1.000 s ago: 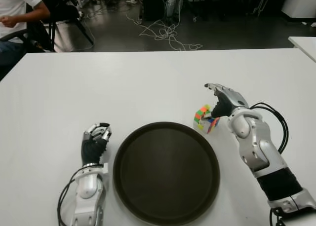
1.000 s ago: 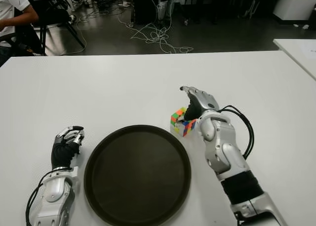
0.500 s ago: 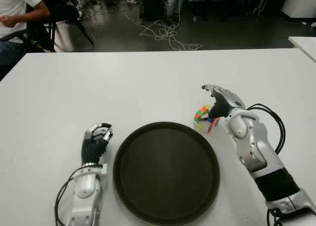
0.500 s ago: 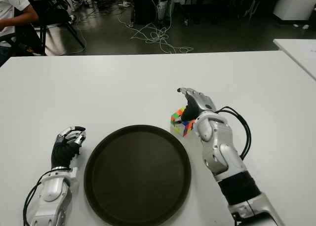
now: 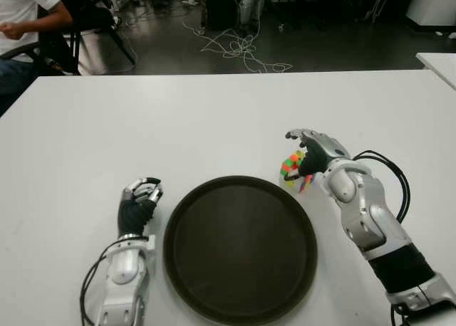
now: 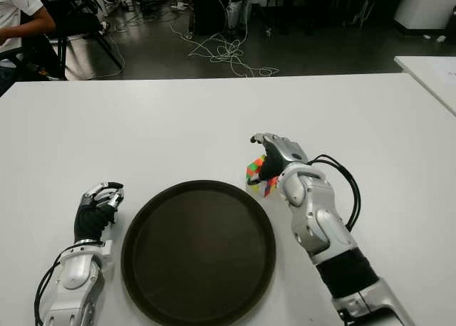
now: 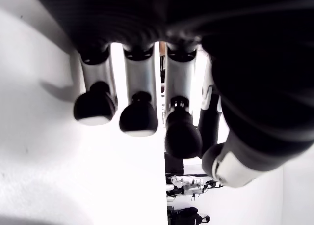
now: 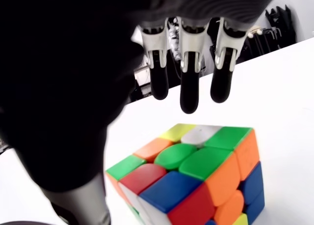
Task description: Pick up the Rubik's Cube and put it in the plate
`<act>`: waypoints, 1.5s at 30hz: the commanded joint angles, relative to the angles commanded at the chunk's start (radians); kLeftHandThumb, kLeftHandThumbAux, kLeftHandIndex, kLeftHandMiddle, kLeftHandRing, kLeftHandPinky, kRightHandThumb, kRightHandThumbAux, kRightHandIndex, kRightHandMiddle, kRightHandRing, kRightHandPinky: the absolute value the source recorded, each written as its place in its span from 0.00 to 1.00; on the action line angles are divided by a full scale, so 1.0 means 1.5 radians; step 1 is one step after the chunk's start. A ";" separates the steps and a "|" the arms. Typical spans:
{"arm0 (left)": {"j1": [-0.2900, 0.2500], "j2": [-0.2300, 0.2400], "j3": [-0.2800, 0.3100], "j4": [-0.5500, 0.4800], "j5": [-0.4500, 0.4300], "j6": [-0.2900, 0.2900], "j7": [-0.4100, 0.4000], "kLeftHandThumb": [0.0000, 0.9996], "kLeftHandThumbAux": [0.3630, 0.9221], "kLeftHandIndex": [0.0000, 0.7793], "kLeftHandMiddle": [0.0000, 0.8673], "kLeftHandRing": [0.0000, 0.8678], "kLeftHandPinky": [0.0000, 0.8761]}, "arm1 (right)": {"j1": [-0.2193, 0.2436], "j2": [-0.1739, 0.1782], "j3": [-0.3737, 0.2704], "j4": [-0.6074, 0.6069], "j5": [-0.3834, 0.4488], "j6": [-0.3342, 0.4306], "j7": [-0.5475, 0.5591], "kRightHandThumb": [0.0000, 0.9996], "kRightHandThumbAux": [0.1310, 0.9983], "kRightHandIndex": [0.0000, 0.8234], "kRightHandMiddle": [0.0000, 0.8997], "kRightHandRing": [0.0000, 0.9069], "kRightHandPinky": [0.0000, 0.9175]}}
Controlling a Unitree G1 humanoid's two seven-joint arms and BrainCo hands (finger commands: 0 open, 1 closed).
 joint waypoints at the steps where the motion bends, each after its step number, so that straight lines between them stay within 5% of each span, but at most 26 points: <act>1: 0.000 -0.001 0.000 -0.001 0.000 0.001 0.001 0.71 0.61 0.57 0.93 0.96 0.95 | 0.000 0.000 0.001 -0.001 0.000 0.002 0.001 0.00 0.85 0.32 0.25 0.28 0.34; 31: 0.001 -0.021 0.014 0.023 -0.026 -0.064 0.002 0.71 0.61 0.57 0.91 0.94 0.94 | 0.003 0.006 0.023 -0.015 -0.006 0.057 0.022 0.00 0.86 0.23 0.22 0.26 0.30; 45: -0.005 -0.011 0.012 0.034 -0.015 -0.061 0.003 0.71 0.61 0.57 0.91 0.95 0.94 | 0.001 -0.008 0.027 -0.014 -0.006 0.062 0.022 0.00 0.85 0.25 0.23 0.25 0.29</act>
